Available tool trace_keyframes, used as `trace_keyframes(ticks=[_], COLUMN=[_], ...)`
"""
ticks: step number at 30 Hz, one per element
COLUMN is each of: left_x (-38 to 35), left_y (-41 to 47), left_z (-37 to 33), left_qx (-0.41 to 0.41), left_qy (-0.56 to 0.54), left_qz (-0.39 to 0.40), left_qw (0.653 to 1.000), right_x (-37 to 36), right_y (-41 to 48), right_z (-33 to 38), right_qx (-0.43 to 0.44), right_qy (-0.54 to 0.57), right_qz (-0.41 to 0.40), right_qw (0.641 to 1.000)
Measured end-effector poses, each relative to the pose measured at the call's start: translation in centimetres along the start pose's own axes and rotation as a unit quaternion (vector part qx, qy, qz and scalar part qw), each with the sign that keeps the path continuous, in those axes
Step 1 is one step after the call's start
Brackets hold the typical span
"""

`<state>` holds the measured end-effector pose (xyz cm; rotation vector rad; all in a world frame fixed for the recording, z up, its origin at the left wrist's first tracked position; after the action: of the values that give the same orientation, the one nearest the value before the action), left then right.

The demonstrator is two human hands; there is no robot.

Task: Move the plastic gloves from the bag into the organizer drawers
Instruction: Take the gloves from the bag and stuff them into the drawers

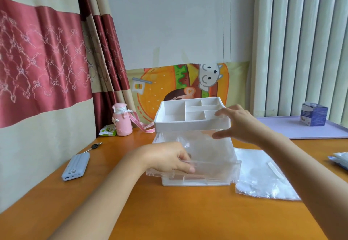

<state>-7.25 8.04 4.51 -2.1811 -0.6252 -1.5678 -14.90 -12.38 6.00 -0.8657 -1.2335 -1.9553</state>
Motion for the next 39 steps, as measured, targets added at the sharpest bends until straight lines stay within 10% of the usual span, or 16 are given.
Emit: trace_keyframes(ticks=[19,30,39], left_x=[2.1,1.9,-11.8], left_y=[0.3,0.9,8.9], left_z=[-0.2,-8.2,-17.4], left_qx=[0.032,-0.054,-0.155], left_qy=[-0.002,0.039,-0.089], left_qz=[-0.04,-0.448,-0.266], left_qw=[0.999,0.891,0.947], right_x=[-0.3,2.9,1.8], right_y=[0.7,-2.4,-6.7], right_z=[-1.3,-5.3,-16.7], right_qx=[-0.003,-0.042,-0.215], right_qy=[0.044,0.135,-0.017], right_qz=[-0.004,-0.122,0.05], right_qw=[0.999,0.982,0.975])
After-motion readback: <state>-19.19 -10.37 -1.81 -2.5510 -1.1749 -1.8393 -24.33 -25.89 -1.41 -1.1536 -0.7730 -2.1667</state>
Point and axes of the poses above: each hand's wrist, its own y-axis towards the middle knuckle, its own x-axis out of the back of the hand, z = x × y, the point moved 1 cm from there along y, towards the middle knuckle, and after that the axes turned 8 degrees about -z, right-handed, at the moved point
